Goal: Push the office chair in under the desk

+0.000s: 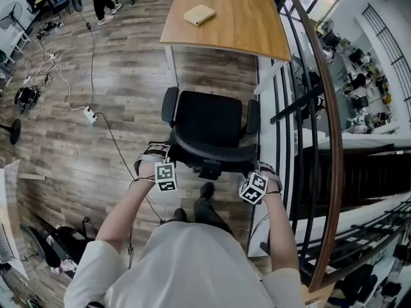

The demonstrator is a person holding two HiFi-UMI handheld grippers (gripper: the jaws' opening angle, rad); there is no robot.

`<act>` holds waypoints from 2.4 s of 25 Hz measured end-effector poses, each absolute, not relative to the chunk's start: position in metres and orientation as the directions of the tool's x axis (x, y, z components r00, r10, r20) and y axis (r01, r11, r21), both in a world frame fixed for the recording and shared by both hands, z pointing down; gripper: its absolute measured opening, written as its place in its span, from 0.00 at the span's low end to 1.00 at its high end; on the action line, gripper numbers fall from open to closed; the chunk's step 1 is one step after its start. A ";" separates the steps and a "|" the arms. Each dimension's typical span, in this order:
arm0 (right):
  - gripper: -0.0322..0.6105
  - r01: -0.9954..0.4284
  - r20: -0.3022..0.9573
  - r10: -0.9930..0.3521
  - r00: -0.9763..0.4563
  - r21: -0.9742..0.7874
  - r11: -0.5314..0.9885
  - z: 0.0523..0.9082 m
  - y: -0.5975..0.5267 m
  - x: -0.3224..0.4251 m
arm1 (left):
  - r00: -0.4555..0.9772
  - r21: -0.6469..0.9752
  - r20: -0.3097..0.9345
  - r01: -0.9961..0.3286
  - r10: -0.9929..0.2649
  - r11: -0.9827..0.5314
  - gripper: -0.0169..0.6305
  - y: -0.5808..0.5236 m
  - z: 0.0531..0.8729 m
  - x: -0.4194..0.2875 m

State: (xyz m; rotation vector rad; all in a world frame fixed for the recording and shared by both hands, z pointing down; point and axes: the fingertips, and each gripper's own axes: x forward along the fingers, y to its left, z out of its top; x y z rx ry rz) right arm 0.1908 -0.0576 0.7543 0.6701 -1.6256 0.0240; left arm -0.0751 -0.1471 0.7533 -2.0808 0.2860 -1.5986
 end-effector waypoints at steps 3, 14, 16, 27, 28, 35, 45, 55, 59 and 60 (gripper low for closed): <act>0.37 -0.418 0.916 -0.401 -0.021 0.356 0.836 0.752 -0.083 0.196 | 0.282 -0.502 0.845 0.124 -0.454 -0.856 0.30 -0.171 0.753 -0.069; 0.36 -0.371 0.893 -0.447 -0.058 0.396 0.840 0.748 -0.172 0.222 | 0.234 -0.503 0.850 0.098 -0.471 -0.859 0.30 -0.258 0.753 -0.045; 0.36 -0.368 0.886 -0.460 -0.060 0.408 0.835 0.747 -0.187 0.227 | 0.228 -0.507 0.849 0.096 -0.477 -0.856 0.30 -0.273 0.752 -0.040; 0.37 -0.379 0.873 -0.486 -0.044 0.435 0.816 0.743 -0.282 0.249 | 0.207 -0.524 0.842 0.100 -0.498 -0.846 0.29 -0.368 0.751 -0.020; 0.37 -0.381 0.873 -0.486 -0.042 0.435 0.816 0.744 -0.291 0.251 | 0.211 -0.521 0.844 0.103 -0.493 -0.847 0.29 -0.378 0.751 -0.018; 0.38 -0.407 0.882 -0.470 -0.035 0.417 0.813 0.742 -0.341 0.263 | 0.232 -0.507 0.850 0.119 -0.473 -0.854 0.29 -0.429 0.748 -0.005; 0.39 -0.445 0.875 -0.484 -0.002 0.433 0.784 0.737 -0.422 0.282 | 0.266 -0.510 0.846 0.150 -0.463 -0.847 0.29 -0.513 0.743 0.015; 0.40 -0.447 0.860 -0.508 0.037 0.469 0.761 0.737 -0.494 0.308 | 0.316 -0.531 0.827 0.169 -0.464 -0.831 0.28 -0.580 0.740 0.039; 0.40 -0.450 0.860 -0.507 0.046 0.471 0.759 0.738 -0.520 0.319 | 0.320 -0.528 0.828 0.167 -0.461 -0.833 0.28 -0.601 0.740 0.049; 0.41 -0.449 0.860 -0.507 0.046 0.472 0.759 0.737 -0.526 0.321 | 0.320 -0.528 0.828 0.166 -0.461 -0.833 0.28 -0.607 0.739 0.051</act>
